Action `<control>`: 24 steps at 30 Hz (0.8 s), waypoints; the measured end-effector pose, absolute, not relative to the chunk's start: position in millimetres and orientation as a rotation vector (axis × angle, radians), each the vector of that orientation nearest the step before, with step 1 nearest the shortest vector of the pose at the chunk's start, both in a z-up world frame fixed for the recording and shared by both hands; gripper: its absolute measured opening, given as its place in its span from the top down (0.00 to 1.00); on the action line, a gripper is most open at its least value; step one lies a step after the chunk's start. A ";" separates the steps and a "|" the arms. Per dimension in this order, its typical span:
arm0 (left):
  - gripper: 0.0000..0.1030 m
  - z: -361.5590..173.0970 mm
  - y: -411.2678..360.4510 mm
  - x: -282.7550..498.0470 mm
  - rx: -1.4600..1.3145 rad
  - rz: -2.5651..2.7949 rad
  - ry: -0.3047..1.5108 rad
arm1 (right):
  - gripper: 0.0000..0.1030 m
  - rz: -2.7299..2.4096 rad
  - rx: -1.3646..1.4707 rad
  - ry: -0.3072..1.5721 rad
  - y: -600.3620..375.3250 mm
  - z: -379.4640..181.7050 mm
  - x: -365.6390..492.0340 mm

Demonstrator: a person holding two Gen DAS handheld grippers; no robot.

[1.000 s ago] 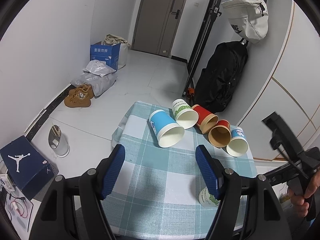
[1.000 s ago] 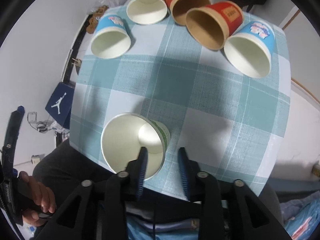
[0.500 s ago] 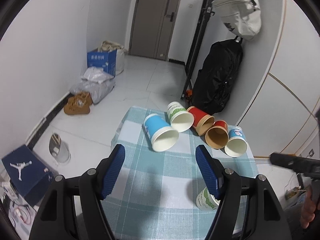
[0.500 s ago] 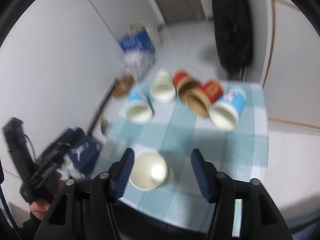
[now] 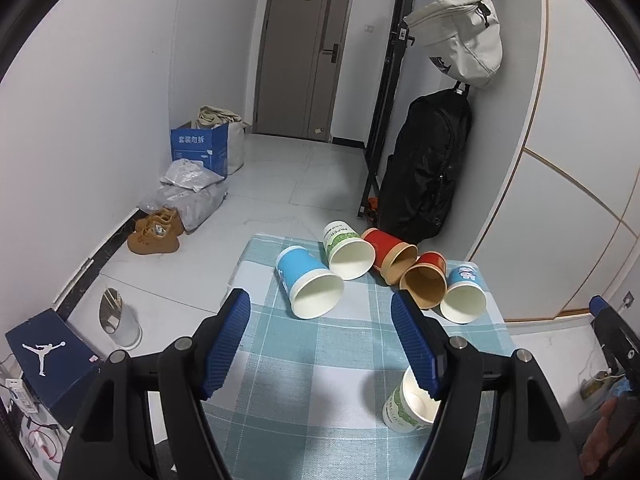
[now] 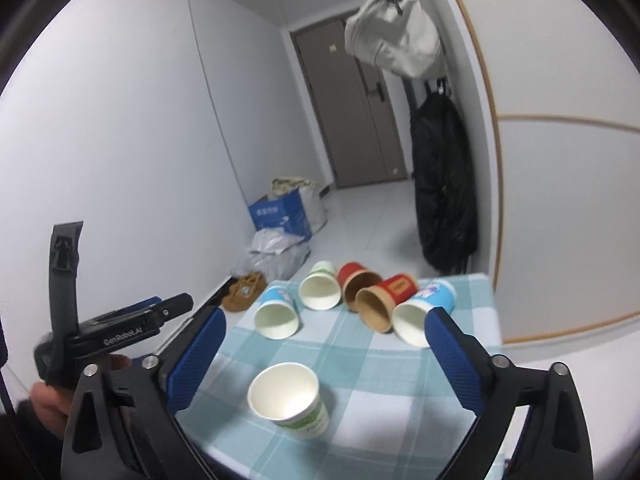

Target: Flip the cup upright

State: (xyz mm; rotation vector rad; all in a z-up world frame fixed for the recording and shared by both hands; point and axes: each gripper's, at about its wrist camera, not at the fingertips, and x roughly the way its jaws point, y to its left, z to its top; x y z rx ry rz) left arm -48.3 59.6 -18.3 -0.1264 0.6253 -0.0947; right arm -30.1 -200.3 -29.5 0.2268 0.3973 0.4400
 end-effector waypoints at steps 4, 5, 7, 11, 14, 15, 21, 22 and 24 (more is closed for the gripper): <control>0.33 -19.7 55.8 -46.8 -0.117 -0.090 0.639 | 0.00 0.423 0.239 0.383 -200.6 -34.4 -33.8; 0.33 -20.0 55.7 -47.6 -0.120 -0.089 0.639 | 0.00 0.414 0.236 0.383 -200.4 -35.6 -34.1; 0.33 -20.0 54.9 -47.6 -0.120 -0.085 0.640 | 0.00 0.402 0.227 0.381 -201.0 -37.3 -36.9; 0.33 -18.6 53.0 -48.8 -0.107 -0.074 0.629 | 0.00 0.391 0.232 0.372 -203.4 -37.5 -36.2; 0.33 -18.2 50.9 -51.0 -0.096 -0.077 0.621 | 0.00 0.386 0.240 0.378 -203.9 -41.3 -34.0; 0.33 -18.2 49.7 -51.6 -0.090 -0.081 0.620 | 0.00 0.385 0.242 0.382 -204.0 -41.9 -33.6; 0.33 -18.4 47.9 -52.1 -0.085 -0.097 0.627 | 0.00 0.378 0.249 0.383 -205.5 -41.9 -34.1; 0.33 -18.2 48.4 -52.3 -0.087 -0.097 0.626 | 0.00 0.376 0.254 0.383 -206.5 -42.0 -34.2; 0.33 -18.2 48.6 -52.5 -0.086 -0.097 0.628 | 0.00 0.372 0.260 0.384 -207.4 -41.9 -33.6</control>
